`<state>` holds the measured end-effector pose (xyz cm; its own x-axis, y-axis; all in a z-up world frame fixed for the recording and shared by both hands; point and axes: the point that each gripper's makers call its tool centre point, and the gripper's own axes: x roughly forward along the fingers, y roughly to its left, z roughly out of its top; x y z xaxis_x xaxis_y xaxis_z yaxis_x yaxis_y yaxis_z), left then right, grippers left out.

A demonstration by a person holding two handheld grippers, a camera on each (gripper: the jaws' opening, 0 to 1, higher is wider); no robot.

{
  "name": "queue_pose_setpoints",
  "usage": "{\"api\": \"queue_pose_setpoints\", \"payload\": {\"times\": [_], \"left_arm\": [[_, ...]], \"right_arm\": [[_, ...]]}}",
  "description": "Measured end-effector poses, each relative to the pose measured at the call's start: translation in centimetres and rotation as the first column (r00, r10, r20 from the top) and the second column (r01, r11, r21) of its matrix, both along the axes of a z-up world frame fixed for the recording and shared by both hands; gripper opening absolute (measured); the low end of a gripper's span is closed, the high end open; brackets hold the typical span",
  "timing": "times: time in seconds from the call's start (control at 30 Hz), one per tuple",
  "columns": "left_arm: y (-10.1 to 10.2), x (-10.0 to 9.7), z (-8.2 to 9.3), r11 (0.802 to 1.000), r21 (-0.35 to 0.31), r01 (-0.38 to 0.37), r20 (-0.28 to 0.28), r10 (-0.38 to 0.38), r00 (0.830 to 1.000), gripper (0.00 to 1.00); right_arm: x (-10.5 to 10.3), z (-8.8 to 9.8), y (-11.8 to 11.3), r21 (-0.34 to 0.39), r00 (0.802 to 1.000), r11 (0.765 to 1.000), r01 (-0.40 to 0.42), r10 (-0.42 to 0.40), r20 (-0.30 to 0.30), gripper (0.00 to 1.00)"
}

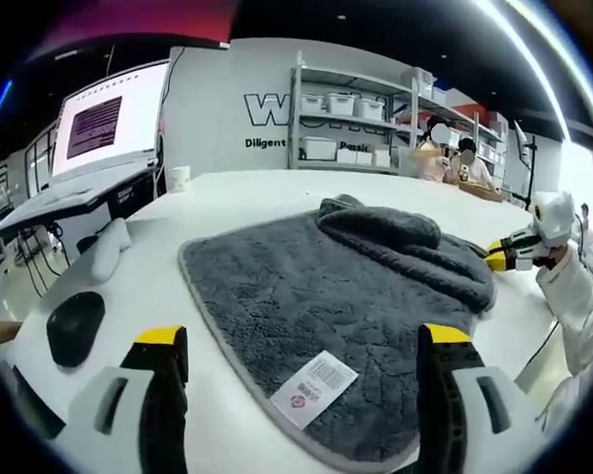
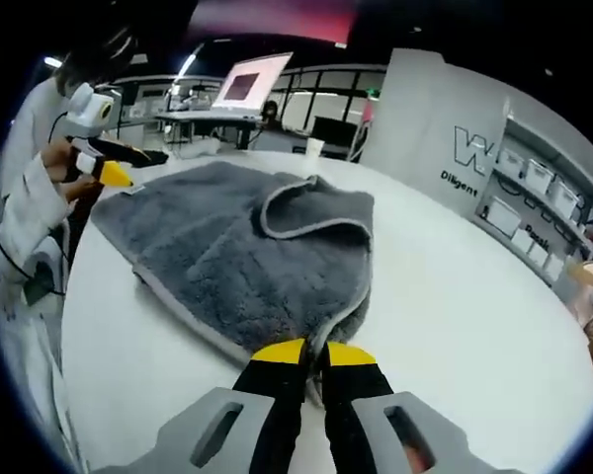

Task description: Open the folded towel by lifting each exposed corner and separating the folded layers until the towel lies flat within the target outline without major curled edges

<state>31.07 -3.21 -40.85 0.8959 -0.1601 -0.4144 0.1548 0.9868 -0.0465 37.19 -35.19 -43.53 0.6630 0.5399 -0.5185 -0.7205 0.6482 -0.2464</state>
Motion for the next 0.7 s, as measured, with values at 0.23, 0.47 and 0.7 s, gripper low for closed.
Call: {"api": "queue_pose_setpoints", "payload": {"times": [0.23, 0.47, 0.7], "left_arm": [[0.6, -0.2, 0.0, 1.0, -0.003, -0.012, 0.002, 0.012, 1.0, 0.95], [1.0, -0.2, -0.2, 1.0, -0.008, -0.017, -0.003, 0.017, 1.0, 0.95], [1.0, -0.3, -0.4, 1.0, -0.009, -0.016, -0.007, 0.016, 1.0, 0.94]], "right_arm": [[-1.7, 0.0, 0.5, -0.045, 0.999, 0.999, -0.027, 0.027, -0.02, 0.0], [-3.6, 0.0, 1.4, -0.067, 0.995, 0.994, -0.083, 0.078, -0.066, 0.0], [-5.3, 0.0, 2.4, -0.083, 0.987, 0.986, -0.143, 0.136, -0.087, 0.0]]}}
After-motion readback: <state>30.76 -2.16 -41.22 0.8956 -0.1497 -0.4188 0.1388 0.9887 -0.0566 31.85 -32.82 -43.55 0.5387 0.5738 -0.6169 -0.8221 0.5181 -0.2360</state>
